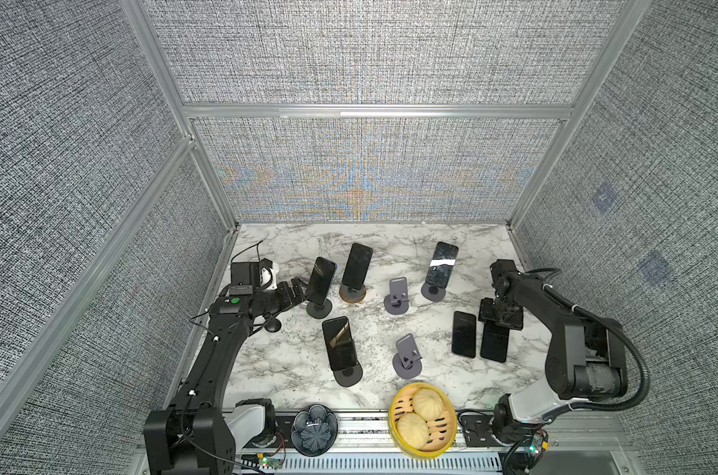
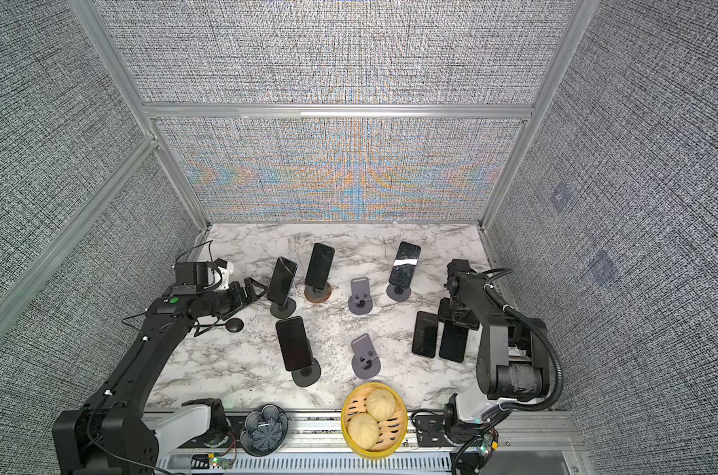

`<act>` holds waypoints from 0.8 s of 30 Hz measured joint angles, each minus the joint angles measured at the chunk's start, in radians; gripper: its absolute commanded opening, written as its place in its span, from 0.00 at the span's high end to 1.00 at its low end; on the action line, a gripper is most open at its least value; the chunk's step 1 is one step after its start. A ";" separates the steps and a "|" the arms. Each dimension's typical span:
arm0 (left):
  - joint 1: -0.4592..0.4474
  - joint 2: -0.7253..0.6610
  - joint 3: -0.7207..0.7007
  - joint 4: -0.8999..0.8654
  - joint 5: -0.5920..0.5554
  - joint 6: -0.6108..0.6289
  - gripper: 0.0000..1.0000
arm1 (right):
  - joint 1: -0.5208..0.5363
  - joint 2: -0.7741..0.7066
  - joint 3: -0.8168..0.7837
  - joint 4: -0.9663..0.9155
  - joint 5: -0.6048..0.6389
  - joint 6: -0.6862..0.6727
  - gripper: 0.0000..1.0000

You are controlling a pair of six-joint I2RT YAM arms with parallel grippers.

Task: Remove the phone from the phone stand
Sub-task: Place the phone to the middle-right of the table.

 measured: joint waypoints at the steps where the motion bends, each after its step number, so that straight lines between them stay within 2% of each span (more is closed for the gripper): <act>1: 0.000 0.000 0.000 0.000 0.001 0.000 0.01 | 0.000 0.015 -0.009 0.002 -0.005 0.000 0.31; 15: 0.000 -0.017 -0.004 0.008 0.007 0.000 0.00 | 0.019 0.107 0.017 -0.002 -0.066 -0.010 0.32; 24: 0.000 -0.037 -0.004 0.003 -0.013 0.006 0.00 | 0.060 0.169 0.077 0.023 -0.153 -0.023 0.33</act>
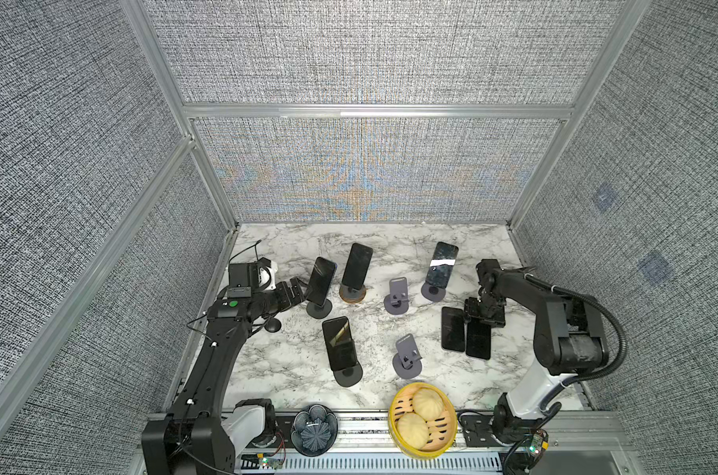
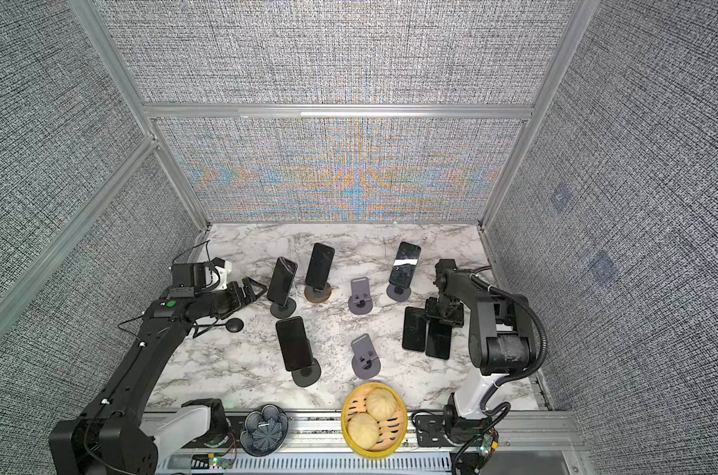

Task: Remove the phone from the phone stand
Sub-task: Place the phone to the middle-right of the table.

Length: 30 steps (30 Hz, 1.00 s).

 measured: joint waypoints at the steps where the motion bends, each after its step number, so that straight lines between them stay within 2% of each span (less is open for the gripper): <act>1: 0.000 0.000 0.000 0.000 -0.002 -0.001 0.00 | 0.000 0.004 0.004 -0.004 -0.002 0.000 0.33; 16: 0.000 0.034 0.019 0.000 -0.003 -0.005 0.00 | -0.021 0.062 0.076 -0.069 -0.023 -0.089 0.33; 30: 0.000 0.019 0.019 -0.007 -0.006 -0.005 0.00 | -0.039 0.077 0.080 -0.074 -0.048 -0.111 0.33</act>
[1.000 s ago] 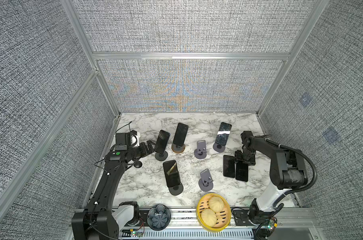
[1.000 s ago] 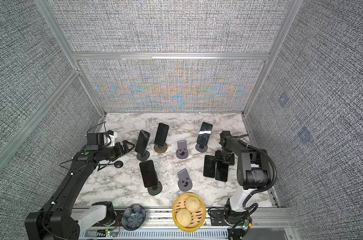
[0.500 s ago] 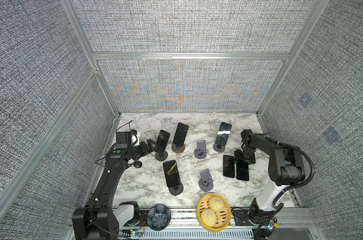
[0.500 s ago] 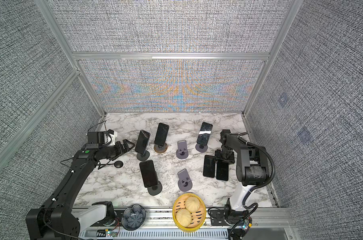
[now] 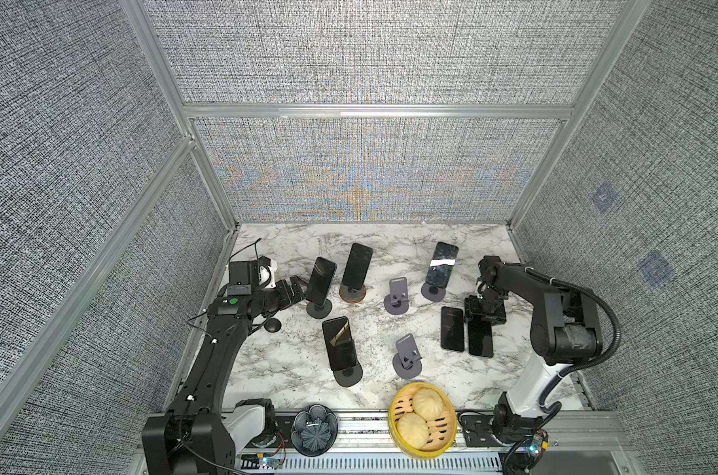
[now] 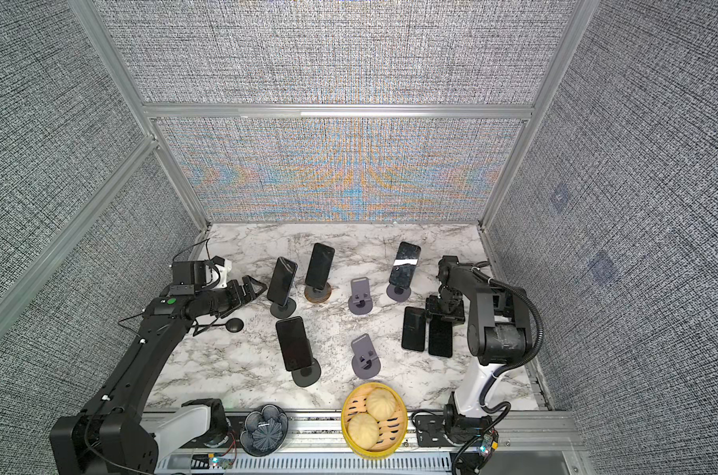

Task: Remove the phone from the phone stand
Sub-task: Place the phone to the middle-right of the table.

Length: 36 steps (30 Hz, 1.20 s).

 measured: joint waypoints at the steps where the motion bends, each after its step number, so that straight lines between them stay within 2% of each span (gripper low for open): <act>1: 0.000 0.000 0.000 -0.003 0.000 0.000 0.00 | -0.001 0.001 -0.004 0.000 0.000 0.000 0.32; 14: 0.000 -0.013 0.027 -0.042 -0.004 0.011 0.00 | -0.014 -0.002 -0.011 0.004 -0.003 -0.003 0.30; 36: 0.000 -0.090 -0.040 -0.035 -0.005 -0.002 0.00 | -0.016 -0.011 -0.024 0.018 -0.002 -0.003 0.25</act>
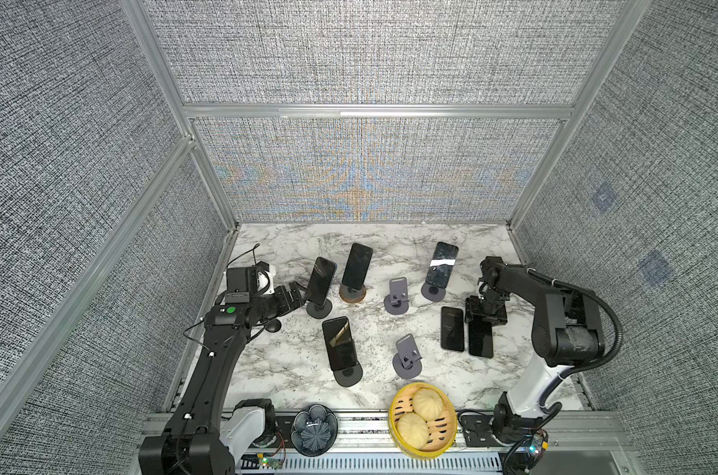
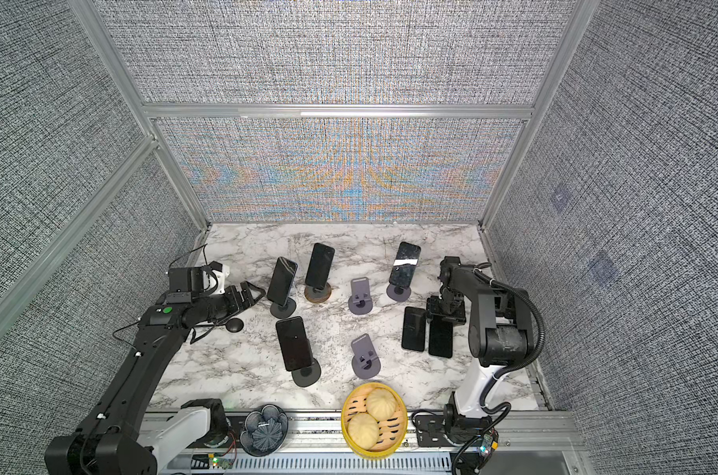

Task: Remove the phone from the phone stand
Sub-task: Place the phone to the middle-right of the table.

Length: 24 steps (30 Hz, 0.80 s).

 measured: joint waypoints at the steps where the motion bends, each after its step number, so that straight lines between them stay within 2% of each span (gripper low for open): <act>1: 0.000 -0.007 0.000 0.000 0.000 0.000 0.00 | 0.000 0.000 -0.001 0.000 0.000 0.000 0.25; 24: 0.000 0.003 -0.008 0.007 0.007 -0.009 0.01 | 0.000 0.003 0.002 -0.002 0.001 0.003 0.22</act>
